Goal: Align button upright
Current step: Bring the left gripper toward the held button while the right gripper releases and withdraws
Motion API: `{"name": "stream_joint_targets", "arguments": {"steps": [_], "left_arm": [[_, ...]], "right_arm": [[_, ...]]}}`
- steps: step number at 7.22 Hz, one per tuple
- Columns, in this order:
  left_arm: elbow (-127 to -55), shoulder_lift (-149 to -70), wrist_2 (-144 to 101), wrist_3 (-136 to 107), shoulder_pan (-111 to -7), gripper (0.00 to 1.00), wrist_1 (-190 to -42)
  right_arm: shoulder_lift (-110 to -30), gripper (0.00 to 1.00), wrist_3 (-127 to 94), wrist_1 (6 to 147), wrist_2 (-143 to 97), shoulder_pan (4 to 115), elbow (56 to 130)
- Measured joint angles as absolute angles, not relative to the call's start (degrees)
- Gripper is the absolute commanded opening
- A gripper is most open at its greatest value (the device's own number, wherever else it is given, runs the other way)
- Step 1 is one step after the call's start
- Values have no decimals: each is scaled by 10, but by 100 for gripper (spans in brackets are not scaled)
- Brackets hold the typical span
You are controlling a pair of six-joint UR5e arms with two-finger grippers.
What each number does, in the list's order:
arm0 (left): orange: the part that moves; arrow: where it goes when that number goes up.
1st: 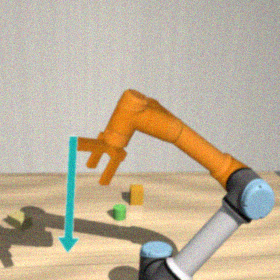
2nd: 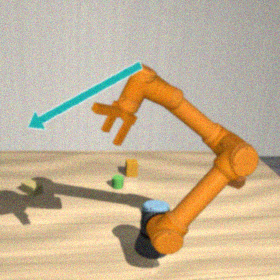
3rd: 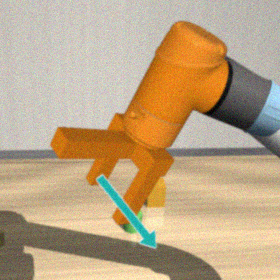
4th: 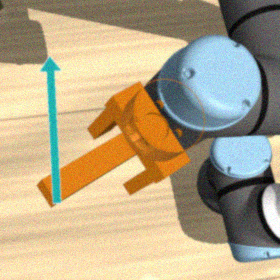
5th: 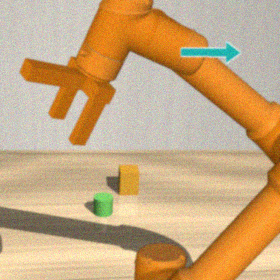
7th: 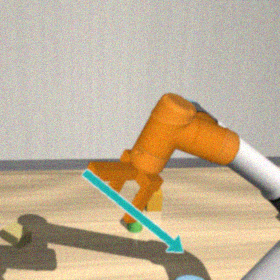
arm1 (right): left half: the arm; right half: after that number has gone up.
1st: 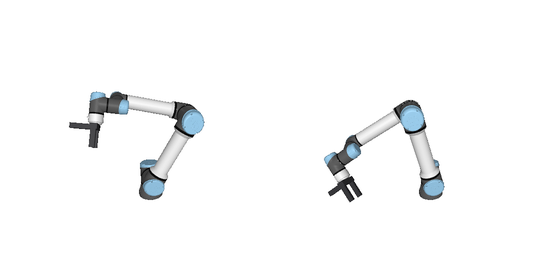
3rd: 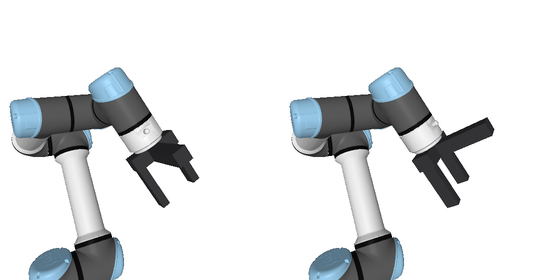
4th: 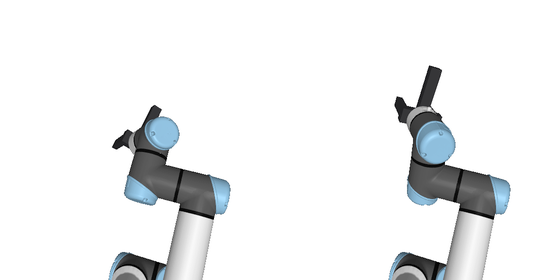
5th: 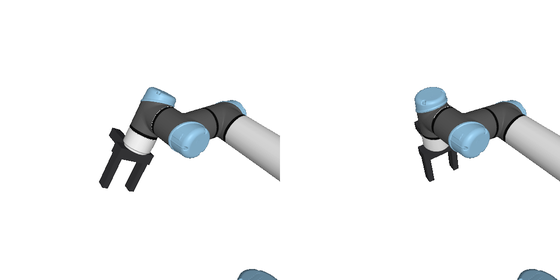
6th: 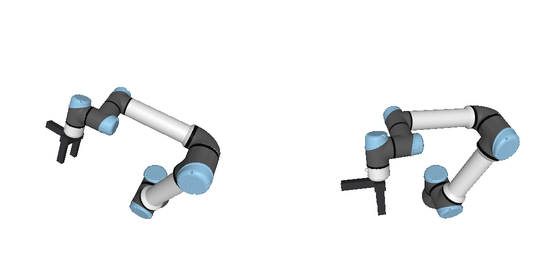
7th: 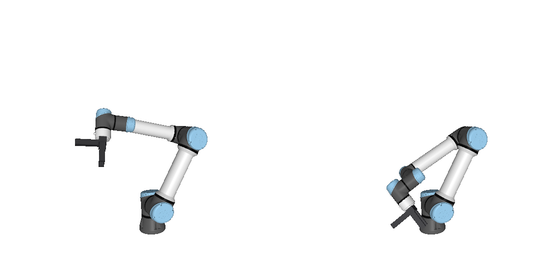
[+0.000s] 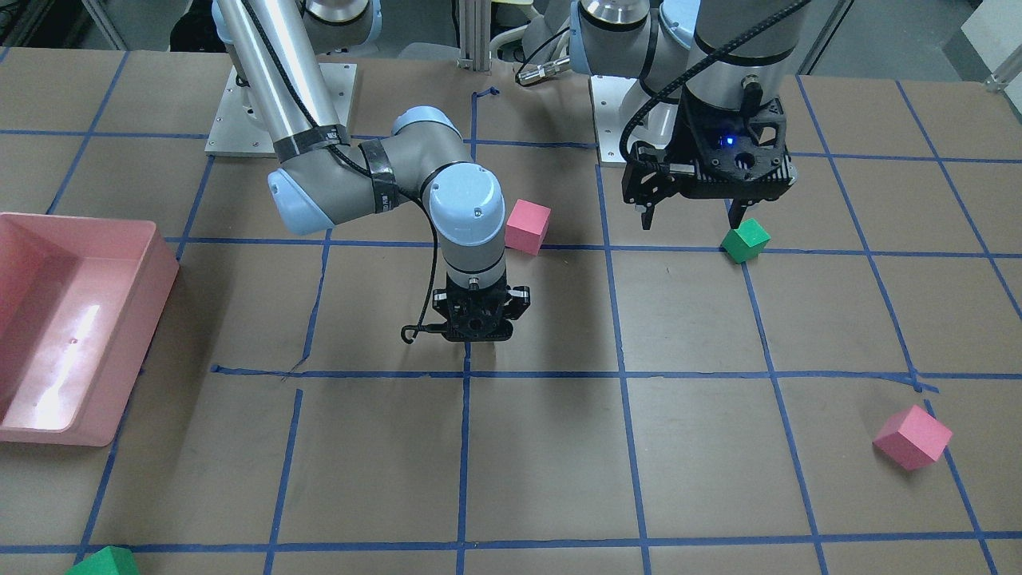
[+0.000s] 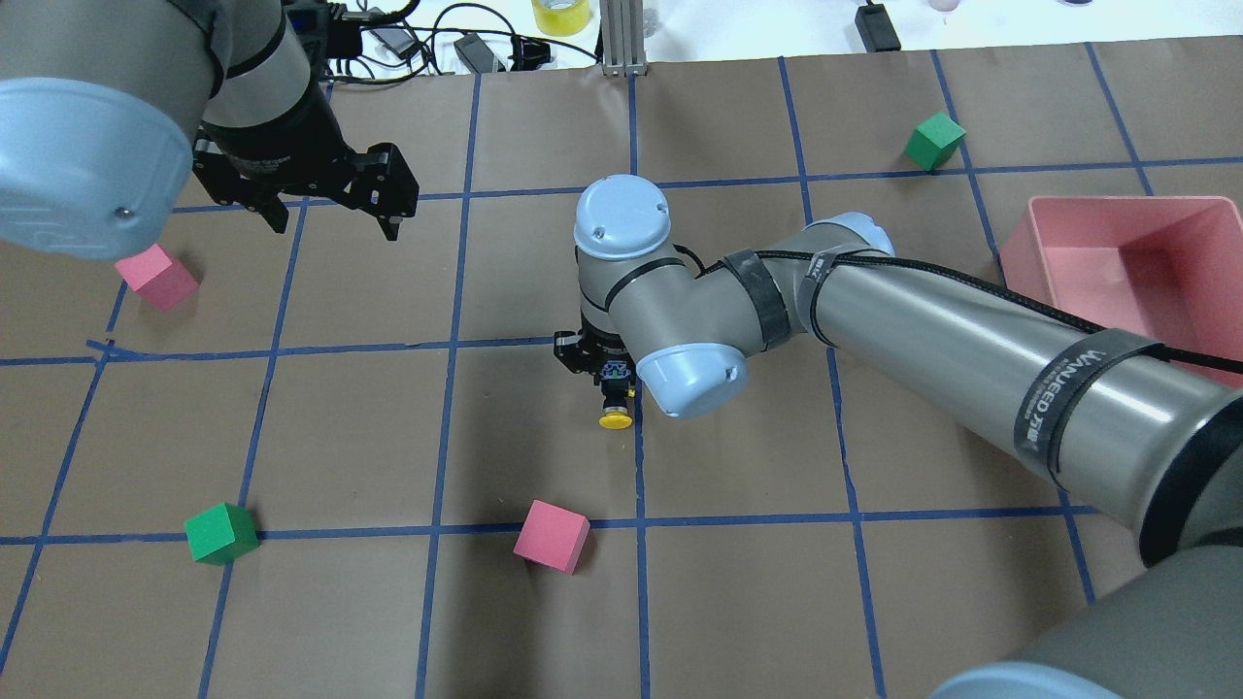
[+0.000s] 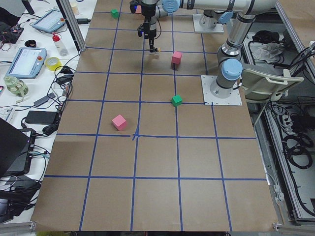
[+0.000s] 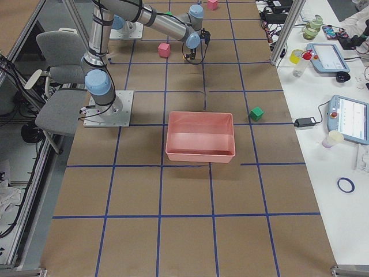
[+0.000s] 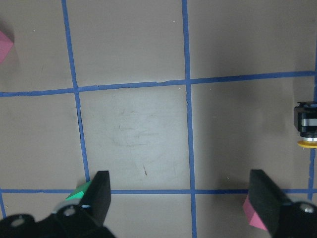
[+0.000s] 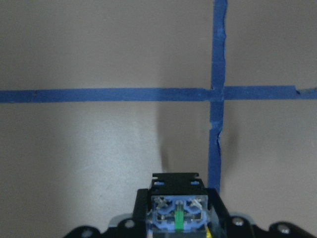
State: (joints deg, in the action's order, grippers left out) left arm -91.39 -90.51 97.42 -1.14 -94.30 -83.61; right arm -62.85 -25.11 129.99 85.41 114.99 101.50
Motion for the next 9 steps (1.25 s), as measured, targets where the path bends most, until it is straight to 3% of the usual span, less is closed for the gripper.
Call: {"name": "stream_joint_targets", "arguments": {"steps": [1, 2, 6, 9], "left_arm": [[-925, -902, 966, -14, -945, 100, -819], [-937, -899, 951, -24, -951, 100, -792], [-1014, -869, 938, -62, -985, 100, -701], [-1102, -848, 941, -110, -1009, 100, -591]], "right_arm": [[-629, 67, -250, 1307, 855, 1150, 1021], [-630, 100, -249, 1311, 856, 1150, 1024], [-664, 100, -202, 1303, 860, 1131, 1026], [-757, 100, -11, 1173, 872, 988, 1023]]}}
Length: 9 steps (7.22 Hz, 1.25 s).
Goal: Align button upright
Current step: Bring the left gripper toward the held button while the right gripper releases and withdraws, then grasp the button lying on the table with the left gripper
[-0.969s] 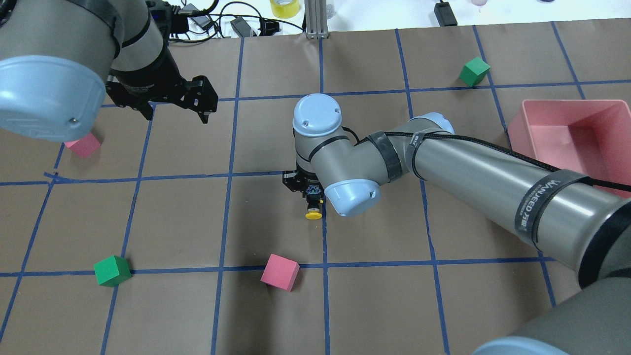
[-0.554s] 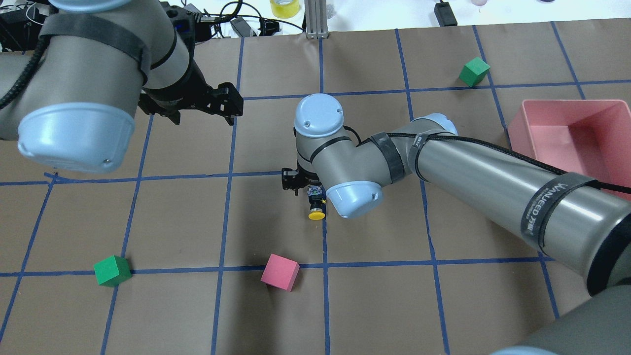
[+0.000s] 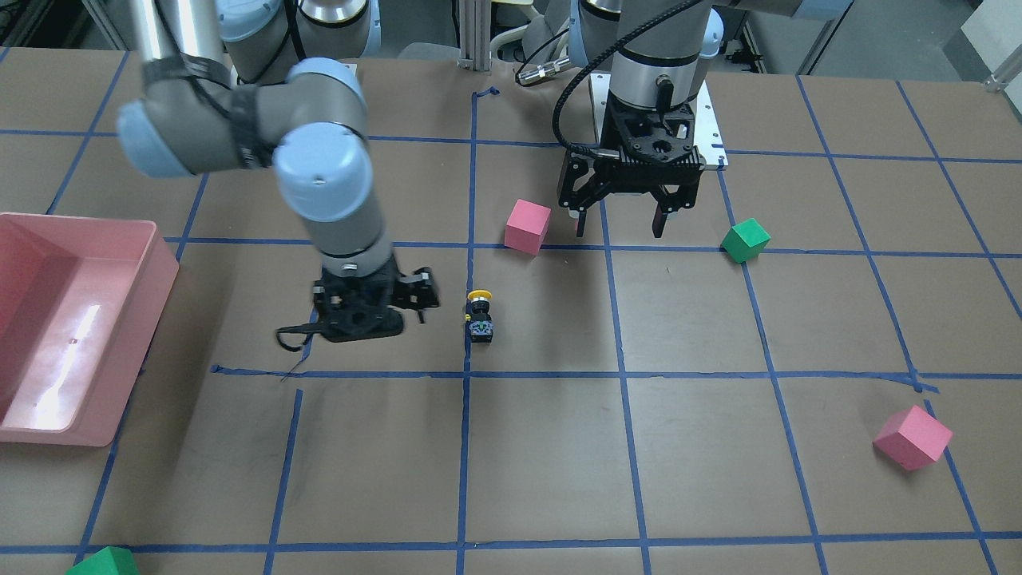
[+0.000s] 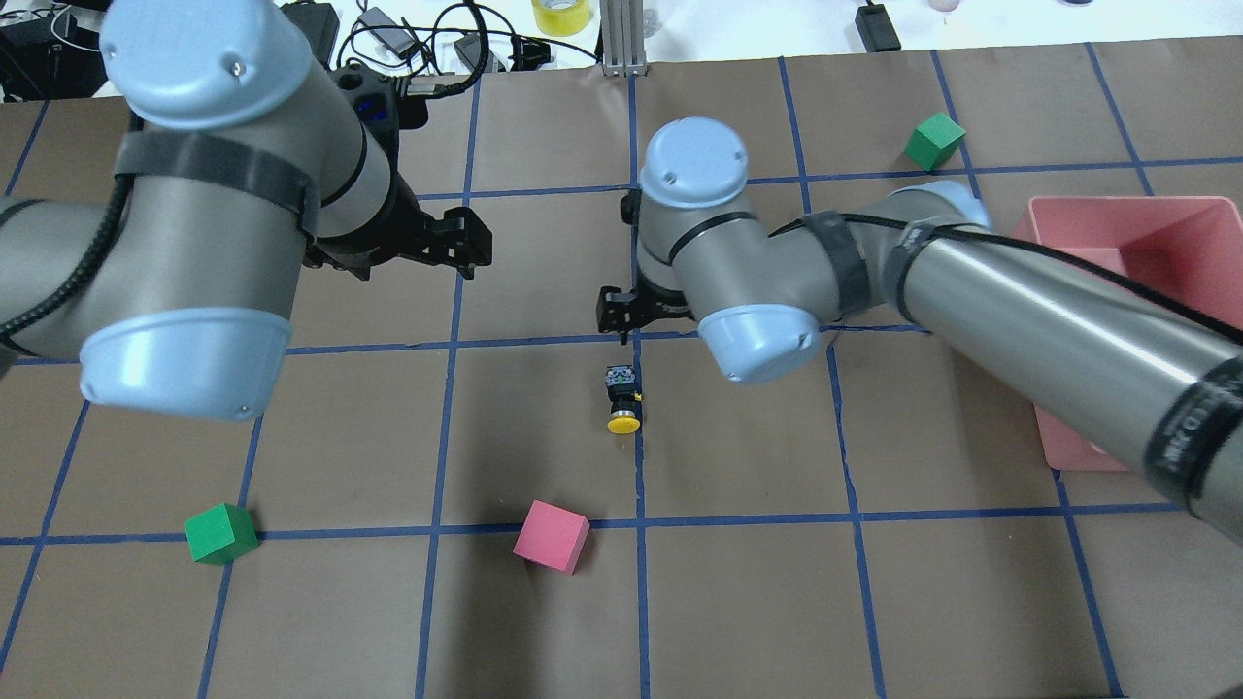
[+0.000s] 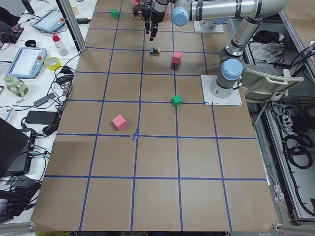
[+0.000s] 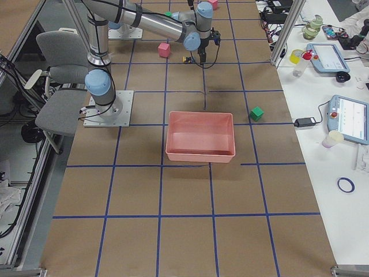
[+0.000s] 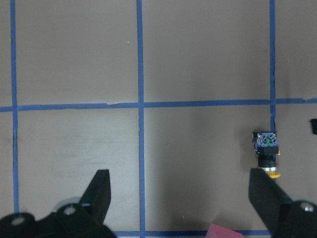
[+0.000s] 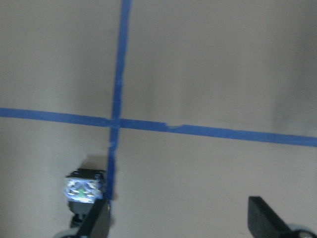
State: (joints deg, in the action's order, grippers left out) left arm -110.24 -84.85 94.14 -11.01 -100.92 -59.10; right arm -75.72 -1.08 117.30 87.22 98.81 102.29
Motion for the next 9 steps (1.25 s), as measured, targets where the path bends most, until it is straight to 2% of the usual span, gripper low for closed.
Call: {"name": "stream_joint_targets", "arguments": {"steps": [2, 4, 6, 9], "left_arm": [[-1165, -863, 962, -172, -1062, 100, -471], [-1215, -895, 982, -218, -1110, 100, -358], [-1235, -942, 1005, -258, -1153, 100, -278], [-1279, -1019, 1016, -282, -1177, 100, -99]], "right_arm": [[-823, 100, 70, 1089, 929, 924, 1005], [-867, 100, 82, 979, 952, 909, 935], [-876, 100, 71, 903, 949, 908, 861], [-883, 100, 49, 884, 930, 908, 828]]}}
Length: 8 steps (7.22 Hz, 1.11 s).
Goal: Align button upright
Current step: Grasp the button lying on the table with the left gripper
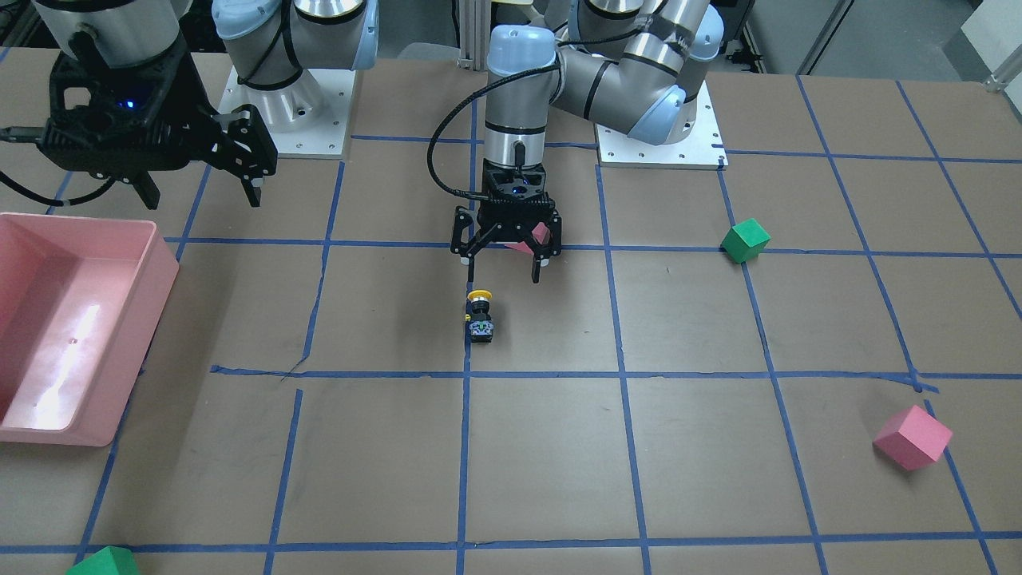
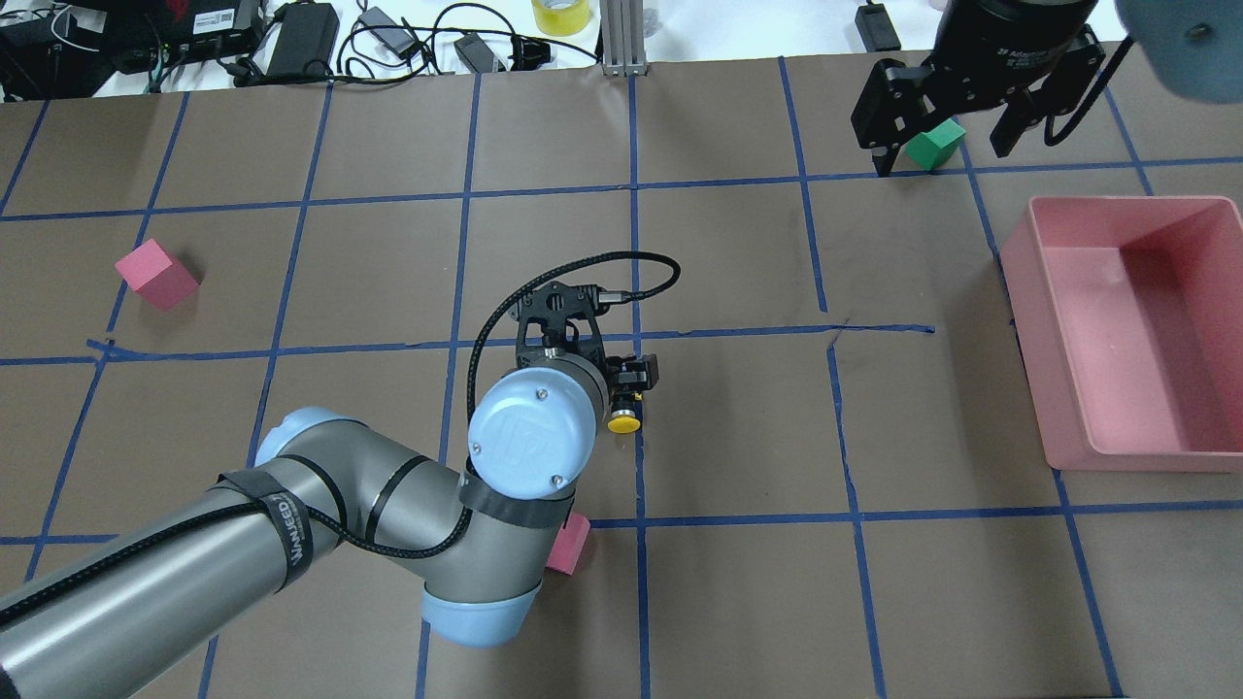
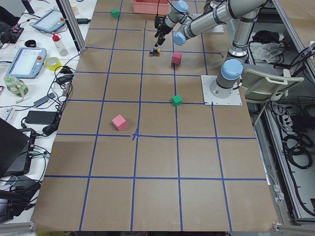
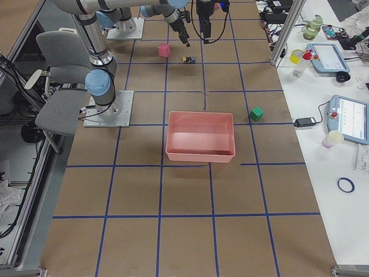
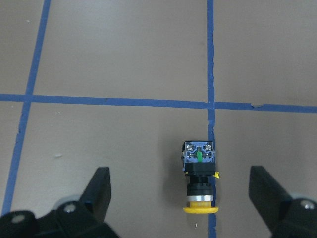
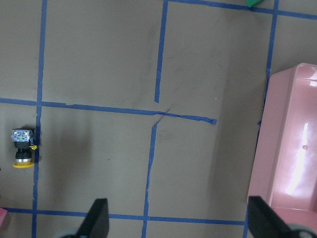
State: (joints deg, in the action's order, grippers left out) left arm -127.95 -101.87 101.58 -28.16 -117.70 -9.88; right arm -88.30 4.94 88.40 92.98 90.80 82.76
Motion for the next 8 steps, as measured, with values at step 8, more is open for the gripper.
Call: {"name": "stream_joint_targets", "arguments": {"steps": [8], "left_arm": [[-1315, -1180, 1067, -285, -1233, 86, 140]], "right_arm": [[-889, 100, 29, 878, 908, 907, 816]]}}
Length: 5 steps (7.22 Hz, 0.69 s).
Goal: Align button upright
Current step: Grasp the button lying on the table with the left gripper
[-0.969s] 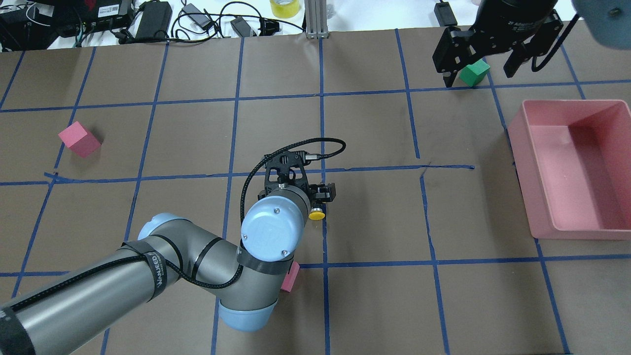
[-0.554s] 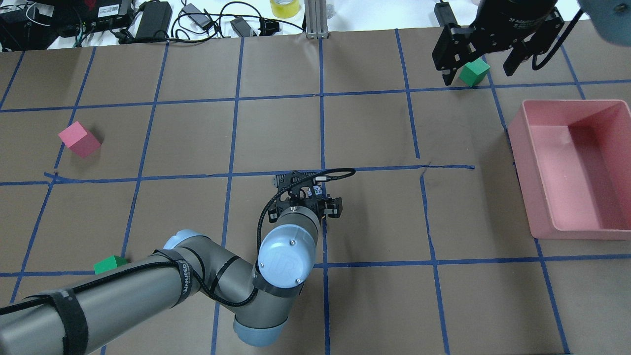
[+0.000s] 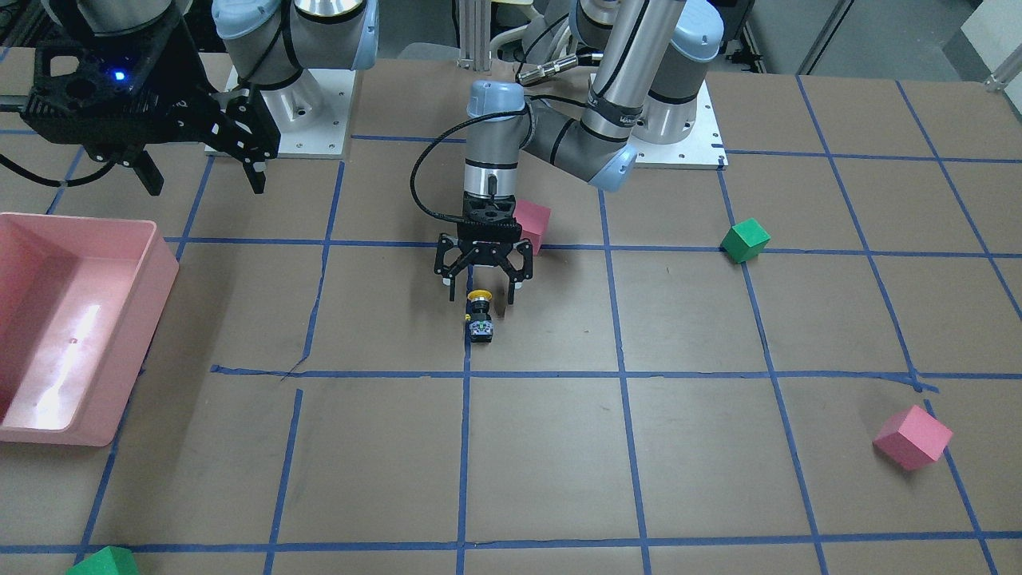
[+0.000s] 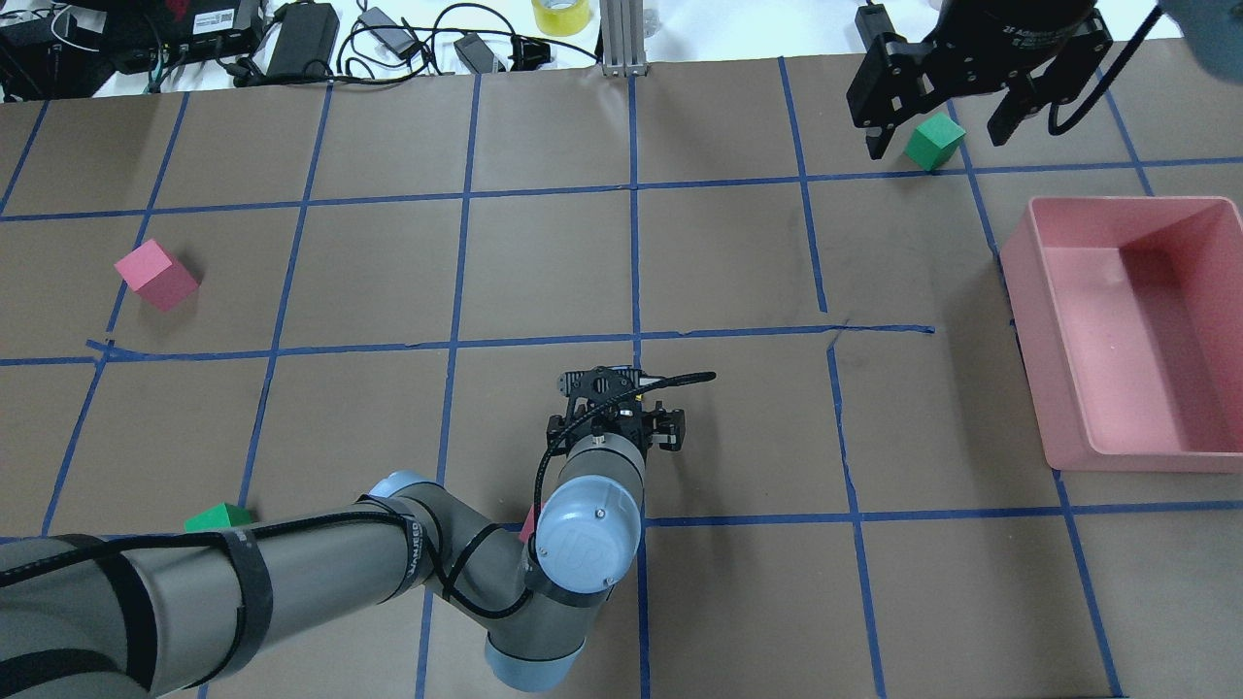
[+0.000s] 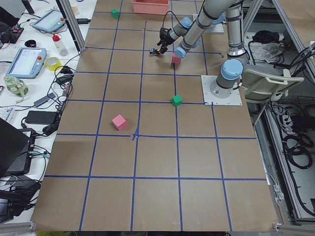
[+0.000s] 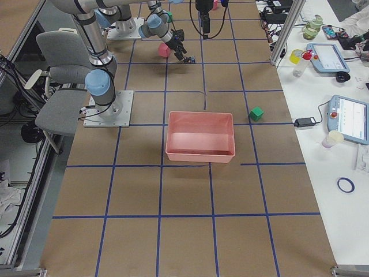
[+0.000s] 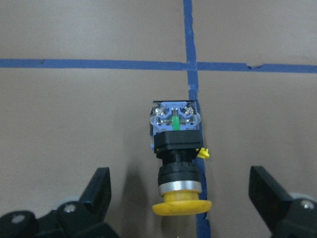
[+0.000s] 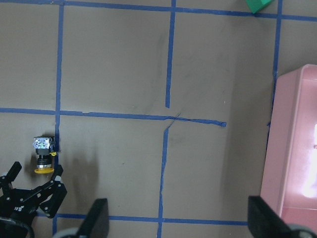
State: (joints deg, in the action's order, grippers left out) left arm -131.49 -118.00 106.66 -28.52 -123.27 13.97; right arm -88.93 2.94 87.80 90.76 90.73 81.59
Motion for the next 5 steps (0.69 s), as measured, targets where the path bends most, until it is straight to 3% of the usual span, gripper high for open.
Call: {"name": "stream_joint_targets", "arguments": {"steps": [1, 3, 5], "left_arm": [[-1314, -1189, 1067, -283, -1233, 63, 145], [-1314, -1195, 1066, -279, -1233, 3, 146], [-1309, -1185, 1065, -266, -1233, 0, 141]], "right_arm": [[-889, 100, 29, 878, 907, 907, 816], [-894, 100, 23, 871, 907, 907, 815], [-899, 100, -17, 849, 903, 908, 814]]}}
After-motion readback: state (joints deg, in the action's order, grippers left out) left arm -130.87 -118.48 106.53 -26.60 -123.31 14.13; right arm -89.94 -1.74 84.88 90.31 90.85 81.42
